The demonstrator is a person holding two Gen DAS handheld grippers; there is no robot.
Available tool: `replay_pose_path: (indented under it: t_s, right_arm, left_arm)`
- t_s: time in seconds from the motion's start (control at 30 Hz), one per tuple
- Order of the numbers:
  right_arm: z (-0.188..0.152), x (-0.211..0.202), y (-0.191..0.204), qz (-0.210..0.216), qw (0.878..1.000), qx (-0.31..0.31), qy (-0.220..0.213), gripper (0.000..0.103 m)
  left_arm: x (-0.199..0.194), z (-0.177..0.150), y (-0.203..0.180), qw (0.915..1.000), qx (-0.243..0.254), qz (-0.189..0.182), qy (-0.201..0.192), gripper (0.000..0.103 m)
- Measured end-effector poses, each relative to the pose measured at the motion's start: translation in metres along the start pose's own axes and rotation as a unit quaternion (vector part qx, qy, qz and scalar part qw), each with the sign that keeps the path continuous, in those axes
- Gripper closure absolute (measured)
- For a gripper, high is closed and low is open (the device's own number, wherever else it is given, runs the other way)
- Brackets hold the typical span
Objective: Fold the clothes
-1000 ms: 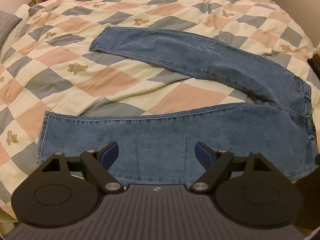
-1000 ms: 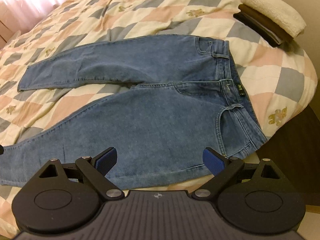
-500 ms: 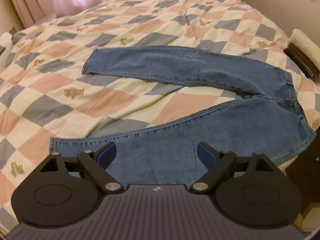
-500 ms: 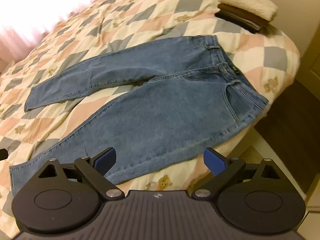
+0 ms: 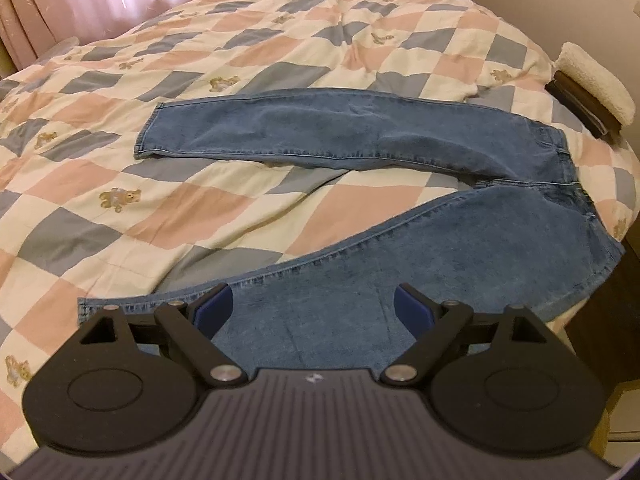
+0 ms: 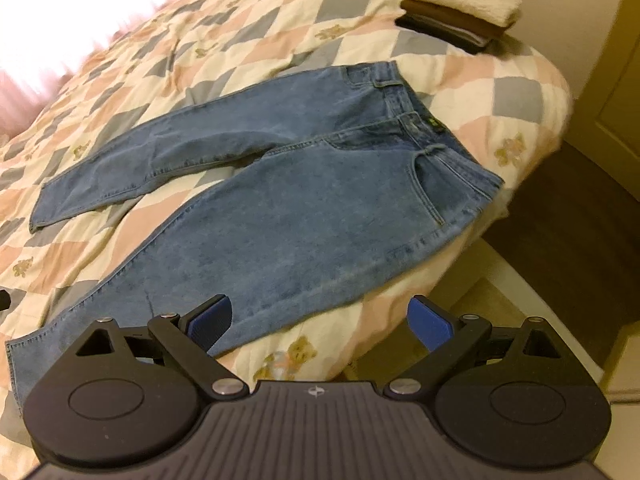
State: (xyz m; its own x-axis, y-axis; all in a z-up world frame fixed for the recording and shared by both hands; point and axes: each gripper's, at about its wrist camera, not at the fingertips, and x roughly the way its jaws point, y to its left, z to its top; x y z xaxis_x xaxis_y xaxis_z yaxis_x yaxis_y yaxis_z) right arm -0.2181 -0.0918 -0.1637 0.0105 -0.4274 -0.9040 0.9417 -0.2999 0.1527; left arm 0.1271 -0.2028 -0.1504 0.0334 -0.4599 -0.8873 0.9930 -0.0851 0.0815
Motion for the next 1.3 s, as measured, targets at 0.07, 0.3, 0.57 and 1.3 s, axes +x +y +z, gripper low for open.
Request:
replay_pose_path:
  t_s: [0.07, 0.3, 0.57, 1.3]
  right_arm:
    - [0.016, 0.013, -0.012, 0.029, 0.999, -0.001, -0.013, 0.006]
    - [0.100, 0.099, -0.046, 0.087, 0.996, -0.024, -0.027, 0.006]
    - [0.225, 0.241, -0.029, 0.144, 0.966, -0.215, 0.029, 0.015]
    - [0.381, 0.445, 0.081, 0.325, 0.815, -0.445, 0.178, 0.027]
  left_arm:
    - [0.015, 0.007, 0.000, 1.0000, 0.004, 0.004, 0.002, 0.019]
    - [0.081, 0.038, -0.002, 0.9995, 0.028, 0.014, 0.007, 0.031]
    - [0.221, 0.132, -0.006, 0.9869, 0.160, 0.016, -0.016, 0.062]
    - [0.414, 0.267, 0.045, 0.9142, 0.397, -0.067, 0.042, 0.057]
